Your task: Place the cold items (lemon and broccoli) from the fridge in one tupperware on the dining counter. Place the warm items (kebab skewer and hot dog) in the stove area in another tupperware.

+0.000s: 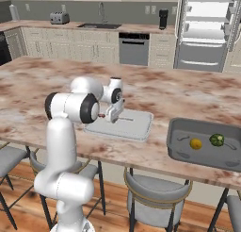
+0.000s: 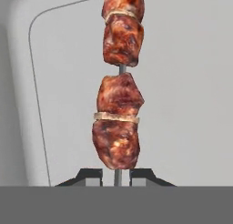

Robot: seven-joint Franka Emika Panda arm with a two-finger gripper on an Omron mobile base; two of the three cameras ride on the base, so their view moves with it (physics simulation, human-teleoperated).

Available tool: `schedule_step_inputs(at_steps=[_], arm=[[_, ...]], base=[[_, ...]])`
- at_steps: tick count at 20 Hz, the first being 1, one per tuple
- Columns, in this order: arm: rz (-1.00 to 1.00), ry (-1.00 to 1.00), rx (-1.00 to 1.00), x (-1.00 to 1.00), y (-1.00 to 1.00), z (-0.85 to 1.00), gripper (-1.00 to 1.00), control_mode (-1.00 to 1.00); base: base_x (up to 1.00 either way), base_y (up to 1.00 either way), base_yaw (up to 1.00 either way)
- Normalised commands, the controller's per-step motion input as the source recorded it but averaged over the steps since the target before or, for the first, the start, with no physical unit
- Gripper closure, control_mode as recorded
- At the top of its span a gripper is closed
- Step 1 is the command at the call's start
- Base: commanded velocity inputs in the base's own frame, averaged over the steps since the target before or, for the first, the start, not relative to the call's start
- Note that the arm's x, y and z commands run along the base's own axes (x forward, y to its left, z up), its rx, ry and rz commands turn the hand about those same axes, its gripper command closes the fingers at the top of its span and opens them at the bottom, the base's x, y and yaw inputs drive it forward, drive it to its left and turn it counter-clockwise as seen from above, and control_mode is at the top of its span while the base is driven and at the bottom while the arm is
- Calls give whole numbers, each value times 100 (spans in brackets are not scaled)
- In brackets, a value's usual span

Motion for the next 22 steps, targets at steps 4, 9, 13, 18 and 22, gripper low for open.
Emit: schedule_step_inputs(at_steps=[4,9,13,18,22], arm=[[0,0,1,30,-22,-24,100,-100],[0,0,0,32,-16,-22,100,-100],[0,0,0,30,-11,-28,100,-100],[0,0,0,25,-4,-35,100,-100],[0,0,0,-2,-10,-37,-100,-100]], base=[[0,0,0],[0,0,0],[0,0,0],[0,0,0],[0,0,0]])
